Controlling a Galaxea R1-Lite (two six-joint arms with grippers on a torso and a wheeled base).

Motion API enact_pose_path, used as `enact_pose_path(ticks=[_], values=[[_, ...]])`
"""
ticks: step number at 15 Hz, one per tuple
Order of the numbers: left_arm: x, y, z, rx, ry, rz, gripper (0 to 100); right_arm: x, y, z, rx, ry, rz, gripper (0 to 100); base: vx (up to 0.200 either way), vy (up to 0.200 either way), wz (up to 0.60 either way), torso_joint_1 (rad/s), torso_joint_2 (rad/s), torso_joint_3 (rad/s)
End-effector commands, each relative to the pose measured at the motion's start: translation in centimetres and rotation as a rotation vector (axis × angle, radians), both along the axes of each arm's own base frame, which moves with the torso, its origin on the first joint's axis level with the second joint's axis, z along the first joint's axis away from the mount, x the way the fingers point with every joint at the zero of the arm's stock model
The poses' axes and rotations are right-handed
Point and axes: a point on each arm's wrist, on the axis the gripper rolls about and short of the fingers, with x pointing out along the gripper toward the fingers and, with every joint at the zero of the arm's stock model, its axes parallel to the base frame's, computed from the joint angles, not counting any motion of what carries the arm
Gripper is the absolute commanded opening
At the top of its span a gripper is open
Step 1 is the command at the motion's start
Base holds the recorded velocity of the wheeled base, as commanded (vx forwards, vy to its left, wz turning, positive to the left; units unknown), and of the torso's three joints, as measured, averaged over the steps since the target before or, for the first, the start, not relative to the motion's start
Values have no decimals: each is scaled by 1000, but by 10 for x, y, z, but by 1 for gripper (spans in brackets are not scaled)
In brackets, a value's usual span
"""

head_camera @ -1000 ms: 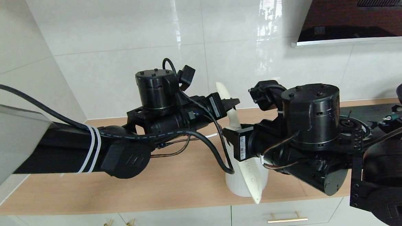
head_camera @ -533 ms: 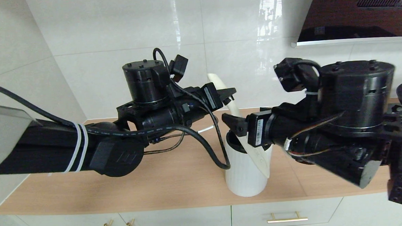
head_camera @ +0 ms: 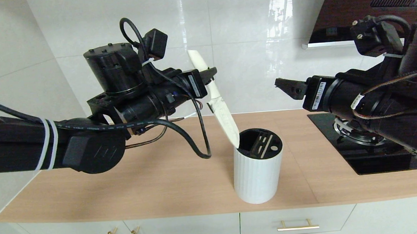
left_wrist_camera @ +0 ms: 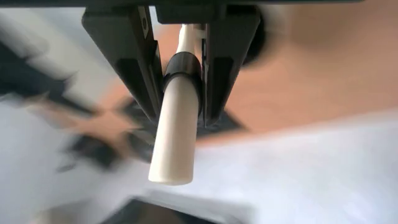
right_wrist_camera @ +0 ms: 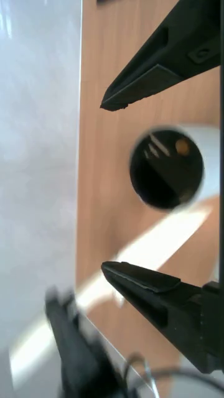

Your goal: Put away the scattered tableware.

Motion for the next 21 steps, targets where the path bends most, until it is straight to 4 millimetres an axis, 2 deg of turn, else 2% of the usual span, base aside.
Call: enact_pose_path(ticks=[1, 3, 4, 6, 10, 13, 19, 21], values=[[13, -6, -14, 50, -97, 81, 0, 8, 3, -8, -18, 22, -9, 100, 0, 0, 0, 0, 0, 0], [18, -21, -22, 25, -198, 81, 0, 7, 3, -8, -16, 21, -9, 100, 0, 0, 0, 0, 0, 0], [17, -32, -19, 5, -219, 62, 0, 7, 3, -7, -14, 19, -9, 100, 0, 0, 0, 0, 0, 0], [11, -41, -18, -3, -230, 50, 0, 5, 1, -4, -5, 8, -9, 100, 0, 0, 0, 0, 0, 0], [8, -41, -13, 32, -317, 80, 0, 5, 1, -4, -4, 7, -10, 100, 0, 0, 0, 0, 0, 0], [6, -40, -18, 51, -305, 77, 0, 6, 1, -5, -6, 10, -10, 100, 0, 0, 0, 0, 0, 0], [-15, -52, -30, 77, -266, 15, 0, 6, 2, -6, -10, 14, -9, 100, 0, 0, 0, 0, 0, 0], [-16, -54, -33, 86, -263, 11, 0, 6, 2, -6, -10, 14, -9, 100, 0, 0, 0, 0, 0, 0]])
